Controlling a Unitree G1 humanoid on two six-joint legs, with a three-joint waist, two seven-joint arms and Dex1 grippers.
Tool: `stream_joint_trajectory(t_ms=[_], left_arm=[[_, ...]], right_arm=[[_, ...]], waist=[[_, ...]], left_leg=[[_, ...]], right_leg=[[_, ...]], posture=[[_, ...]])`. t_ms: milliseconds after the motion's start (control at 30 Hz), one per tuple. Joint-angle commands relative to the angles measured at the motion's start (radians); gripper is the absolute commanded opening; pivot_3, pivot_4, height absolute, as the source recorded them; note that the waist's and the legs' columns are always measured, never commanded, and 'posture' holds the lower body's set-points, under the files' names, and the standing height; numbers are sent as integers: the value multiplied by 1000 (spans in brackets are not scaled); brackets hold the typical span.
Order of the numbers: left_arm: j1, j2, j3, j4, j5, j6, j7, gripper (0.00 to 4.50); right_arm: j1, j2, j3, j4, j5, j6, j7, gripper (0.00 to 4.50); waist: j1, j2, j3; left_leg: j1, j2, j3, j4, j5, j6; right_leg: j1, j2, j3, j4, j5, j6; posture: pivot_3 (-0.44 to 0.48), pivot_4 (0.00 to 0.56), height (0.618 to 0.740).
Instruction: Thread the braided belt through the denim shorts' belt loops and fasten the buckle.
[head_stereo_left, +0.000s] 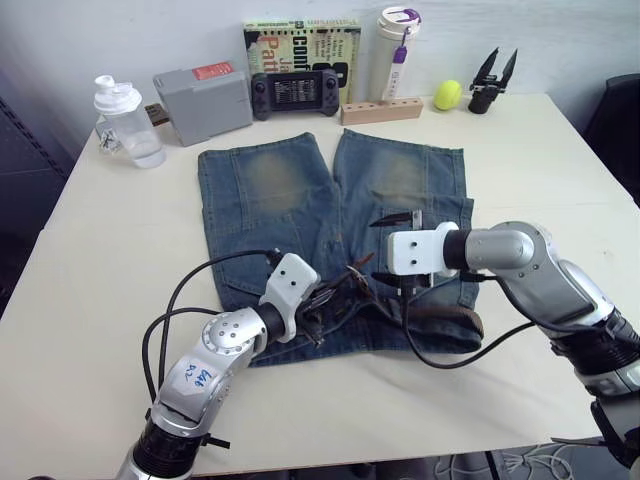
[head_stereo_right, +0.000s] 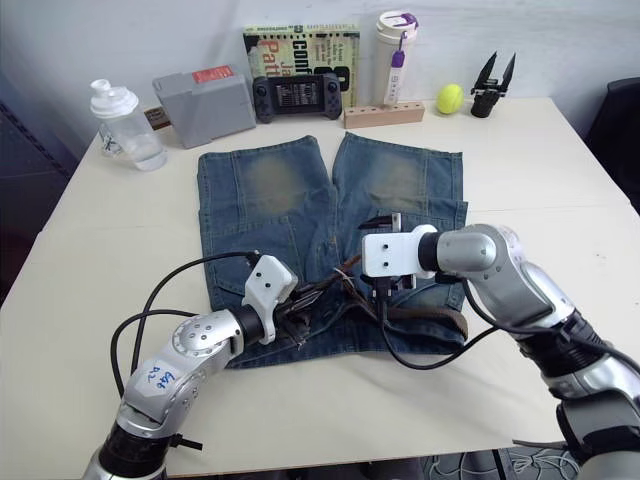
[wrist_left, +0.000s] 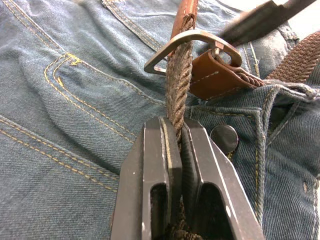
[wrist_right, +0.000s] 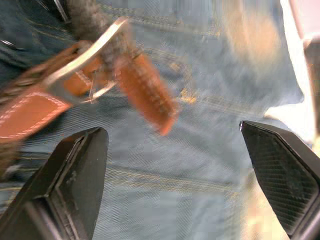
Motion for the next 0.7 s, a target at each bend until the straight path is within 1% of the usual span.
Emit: stream_joint_trajectory(t_ms=[33,67,167,200,233,267,367,433,700], left_arm=[[-2,6,-16,-14,21,-22,-5,0],[-1,7,-16,-15,23,-21,-3,0],[1,6,-16,-16,30,-19,0,0],[1,5,-16,-17,31,-18,1,0],[1,5,-16,-17,33,-18,0,0],[1,4,-15,-17,35,-17,0,0],[5,4,-18,-22,39,-15,0,0],[4,4,-18,-21,41,-15,-1,0],[1,4,-12,-13,45,-17,-3,0]], right_arm=[[-29,14,0,46,-42,-107,41,4476],[-33,18,-1,55,-49,-125,51,4476],[-40,31,-6,67,-62,-154,78,3737],[-41,34,-8,68,-66,-160,85,3164],[-40,37,-11,68,-69,-162,90,2803],[-38,41,-14,68,-71,-164,95,2328],[-32,47,-23,65,-79,-168,105,777],[-29,50,-26,61,-83,-167,110,105],[-11,58,-43,21,-83,-127,119,105]], waist=[[0,0,0],[0,0,0],[-1,0,0],[-2,0,0],[-2,0,0],[-2,0,0],[-1,0,0],[0,0,0],[-1,0,0]], left_leg=[[0,0,0,0,0,0],[0,0,0,0,0,0],[0,0,-1,0,0,0],[0,0,-1,0,0,0],[0,0,-1,0,0,0],[0,0,-1,0,0,0],[0,0,-1,0,0,0],[0,0,-2,0,0,0],[0,0,-2,0,0,0]], right_leg=[[0,0,0,0,0,0],[0,0,0,0,0,0],[0,0,0,0,0,0],[0,0,0,0,0,0],[0,0,0,0,0,0],[0,0,0,0,0,0],[0,0,0,0,0,0],[0,0,0,0,0,0],[0,0,0,1,0,0]], posture=[[0,150,722],[0,150,722],[0,150,722],[0,150,722],[0,150,722],[0,150,722],[0,150,722],[0,150,722],[0,150,722]])
